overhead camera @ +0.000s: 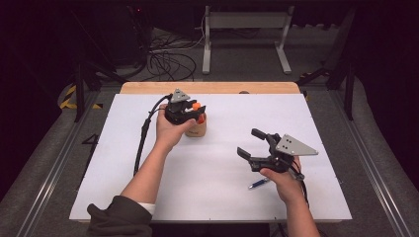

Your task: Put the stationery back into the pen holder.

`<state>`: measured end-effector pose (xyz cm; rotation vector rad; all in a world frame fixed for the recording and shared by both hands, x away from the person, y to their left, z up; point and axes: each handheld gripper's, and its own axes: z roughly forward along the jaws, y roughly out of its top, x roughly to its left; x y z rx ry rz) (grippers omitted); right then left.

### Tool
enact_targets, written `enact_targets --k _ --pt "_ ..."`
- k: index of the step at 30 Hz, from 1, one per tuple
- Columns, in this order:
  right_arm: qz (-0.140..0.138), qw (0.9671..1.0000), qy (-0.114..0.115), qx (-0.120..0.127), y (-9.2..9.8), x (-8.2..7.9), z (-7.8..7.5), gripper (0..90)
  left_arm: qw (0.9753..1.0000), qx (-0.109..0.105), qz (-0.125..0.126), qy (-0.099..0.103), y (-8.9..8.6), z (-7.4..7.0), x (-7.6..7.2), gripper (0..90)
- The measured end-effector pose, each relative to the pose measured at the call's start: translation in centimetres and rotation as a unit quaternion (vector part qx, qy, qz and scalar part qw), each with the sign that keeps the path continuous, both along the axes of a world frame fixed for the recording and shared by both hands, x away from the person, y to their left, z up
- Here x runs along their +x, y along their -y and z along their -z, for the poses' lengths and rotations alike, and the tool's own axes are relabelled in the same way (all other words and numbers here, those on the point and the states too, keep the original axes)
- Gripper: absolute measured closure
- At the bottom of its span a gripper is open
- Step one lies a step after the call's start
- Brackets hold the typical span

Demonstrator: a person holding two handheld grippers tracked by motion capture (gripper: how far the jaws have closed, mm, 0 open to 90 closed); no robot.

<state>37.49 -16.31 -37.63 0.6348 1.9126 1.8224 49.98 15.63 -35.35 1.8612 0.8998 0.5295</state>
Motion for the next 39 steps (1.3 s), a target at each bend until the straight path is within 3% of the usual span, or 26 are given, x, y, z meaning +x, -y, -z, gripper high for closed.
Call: enact_targets --k 6,11,23,32,39 --pt "-0.001 1.0000 0.002 0.000 0.2 0.0 0.0 17.8 0.9996 -0.022 -0.002 0.019 -0.4 -0.5 -0.6 40.7" --pt "0.000 1.0000 0.001 0.000 0.4 0.0 -0.1 16.8 0.9988 -0.043 -0.001 0.023 -0.7 -0.6 -1.1 29.7" --pt "0.010 0.9999 0.001 0.004 0.9 0.0 -0.3 13.1 0.9975 -0.054 0.029 0.035 -0.4 -0.9 -3.3 12.5" --pt "0.011 0.9999 -0.001 0.004 1.2 0.0 -0.4 9.6 0.9960 -0.064 0.048 0.041 -0.2 -1.0 -4.9 9.5" --pt "0.012 0.9999 -0.001 0.007 1.4 0.0 -0.5 6.6 0.9947 -0.072 0.066 0.032 0.2 -0.7 -5.9 8.7"
